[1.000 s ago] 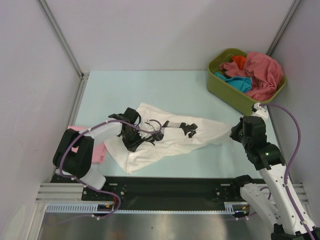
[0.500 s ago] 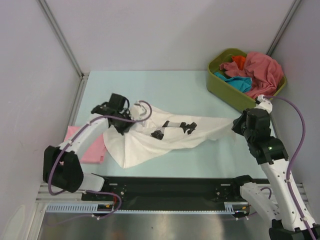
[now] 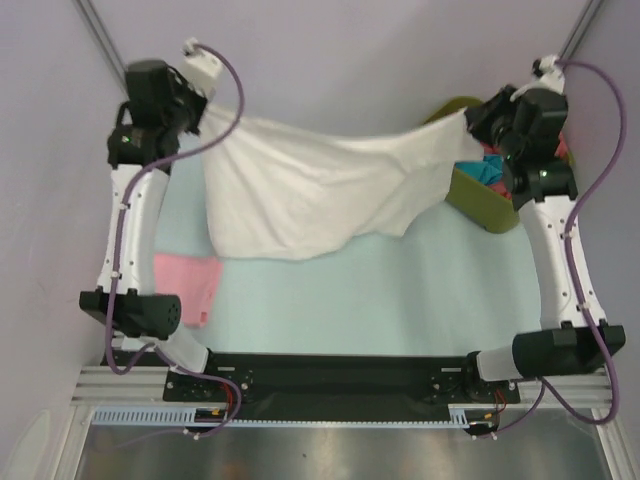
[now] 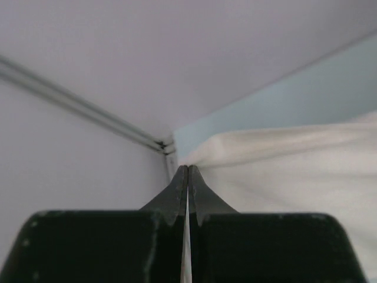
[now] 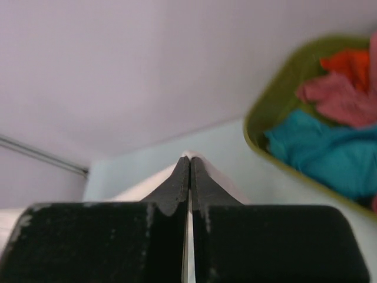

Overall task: Fold and stack the t-shirts
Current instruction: Flatten the tshirt out

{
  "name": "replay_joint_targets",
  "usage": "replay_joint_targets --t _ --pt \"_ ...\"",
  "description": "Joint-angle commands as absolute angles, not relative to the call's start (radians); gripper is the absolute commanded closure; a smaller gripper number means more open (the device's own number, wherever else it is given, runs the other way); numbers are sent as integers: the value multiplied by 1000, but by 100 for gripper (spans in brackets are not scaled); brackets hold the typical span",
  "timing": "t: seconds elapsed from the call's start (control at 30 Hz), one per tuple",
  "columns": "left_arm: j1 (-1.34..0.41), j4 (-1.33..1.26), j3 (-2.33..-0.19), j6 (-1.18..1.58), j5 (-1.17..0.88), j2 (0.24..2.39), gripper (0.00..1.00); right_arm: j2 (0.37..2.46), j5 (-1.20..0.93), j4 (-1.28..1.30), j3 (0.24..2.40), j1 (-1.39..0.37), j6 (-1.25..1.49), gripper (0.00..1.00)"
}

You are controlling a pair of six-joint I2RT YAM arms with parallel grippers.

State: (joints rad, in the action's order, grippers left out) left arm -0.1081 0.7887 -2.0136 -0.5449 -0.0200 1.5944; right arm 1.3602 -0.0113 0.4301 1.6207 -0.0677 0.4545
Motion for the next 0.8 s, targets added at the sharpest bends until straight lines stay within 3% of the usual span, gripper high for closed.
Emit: replay_joint_targets --t 0.0,0.03,0.1,0.2,0.3,0.5,0.77 --pt "35 729 -2366 -424 55 1650 100 1419 -138 189 1919 29 580 100" --pt "44 736 -2460 -431 49 1664 100 1464 -150 198 1989 61 595 100" --pt "57 718 -2451 -469 28 1635 100 1500 -184 228 2147 77 611 100" --pt "58 626 -2219 -494 -70 1482 100 1494 -242 270 2192 89 597 100" --pt "58 543 -1932 -532 -152 1337 100 1371 -262 262 2025 89 588 100" --pt "57 543 -1421 -613 -233 1134 100 954 -239 233 1363 89 600 100" --pt "49 597 -699 -800 -413 875 100 471 -215 638 741 81 701 100"
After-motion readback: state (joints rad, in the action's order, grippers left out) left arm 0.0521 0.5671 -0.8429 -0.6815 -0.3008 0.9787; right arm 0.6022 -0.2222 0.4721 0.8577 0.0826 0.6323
